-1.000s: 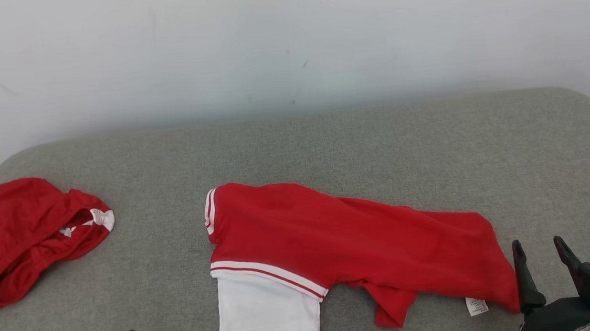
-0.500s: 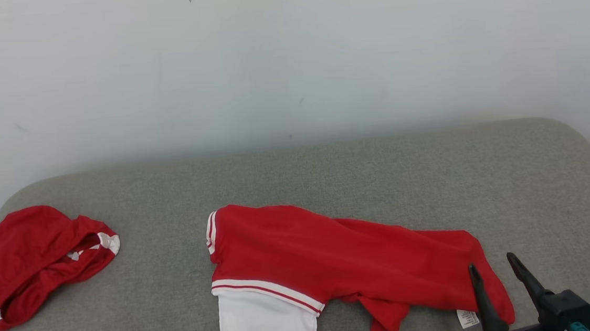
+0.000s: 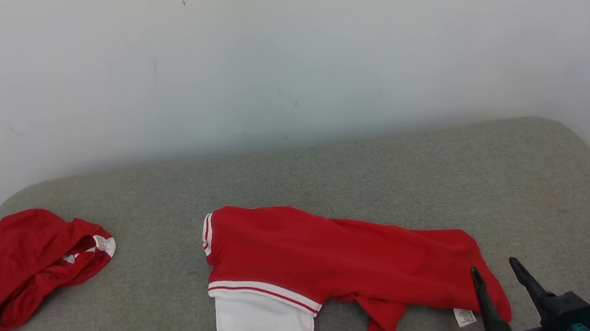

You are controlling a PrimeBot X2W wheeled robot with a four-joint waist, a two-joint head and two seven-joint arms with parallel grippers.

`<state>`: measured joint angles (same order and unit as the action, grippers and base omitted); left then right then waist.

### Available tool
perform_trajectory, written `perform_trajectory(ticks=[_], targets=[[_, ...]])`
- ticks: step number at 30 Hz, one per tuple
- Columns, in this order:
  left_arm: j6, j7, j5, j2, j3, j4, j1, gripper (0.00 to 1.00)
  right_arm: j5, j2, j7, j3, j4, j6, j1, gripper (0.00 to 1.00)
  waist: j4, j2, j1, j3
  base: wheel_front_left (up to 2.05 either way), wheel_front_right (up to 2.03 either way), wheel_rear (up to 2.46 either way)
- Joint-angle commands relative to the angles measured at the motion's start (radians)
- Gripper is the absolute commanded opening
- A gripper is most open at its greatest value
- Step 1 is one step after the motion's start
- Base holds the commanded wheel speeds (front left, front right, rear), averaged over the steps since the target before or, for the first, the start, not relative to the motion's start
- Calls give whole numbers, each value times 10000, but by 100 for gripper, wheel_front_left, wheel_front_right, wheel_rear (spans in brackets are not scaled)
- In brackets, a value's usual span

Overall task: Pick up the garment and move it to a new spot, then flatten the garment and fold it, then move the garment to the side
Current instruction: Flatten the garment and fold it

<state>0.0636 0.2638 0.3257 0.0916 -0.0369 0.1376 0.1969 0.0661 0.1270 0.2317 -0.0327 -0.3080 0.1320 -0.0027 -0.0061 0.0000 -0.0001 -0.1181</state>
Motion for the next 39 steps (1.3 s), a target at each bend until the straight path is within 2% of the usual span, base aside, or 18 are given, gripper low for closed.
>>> perform_trajectory(ticks=[1, 8, 16, 23, 31, 39], targets=[[45, 7, -62, -24, -29, 27, 112, 100, 32, -17, 17, 42, -26, -26, -78, 100, 9, 0, 1, 31, 0, 0, 0], [142, 6, -85, -29, 41, 127, 33, 100, 12, -27, -57, 243, -62, -26, -111, 100, -7, 0, 1, 107, 0, 0, 0], [322, -483, -213, -91, 929, 711, -616, 100, -31, -109, -860, 931, -366, -26, -112, 100, -22, 0, 1, 386, 0, 0, 0], [403, -748, -346, -170, 1633, 2257, -1793, 100, -163, -245, -1862, 1297, -978, -26, -374, 100, -178, 0, 1, 1035, 0, 0, 0], [77, -480, -186, -303, 1778, 3819, -3098, 100, -519, -429, -2217, 1531, -1718, -26, -1116, 100, -468, 0, 1, 2080, 0, 0, 0], [155, -569, 94, -359, 2055, 4738, -3787, 100, -540, -642, -2648, 1853, -2614, -26, -1659, 100, -474, 0, 1, 2445, 0, 0, 0]])
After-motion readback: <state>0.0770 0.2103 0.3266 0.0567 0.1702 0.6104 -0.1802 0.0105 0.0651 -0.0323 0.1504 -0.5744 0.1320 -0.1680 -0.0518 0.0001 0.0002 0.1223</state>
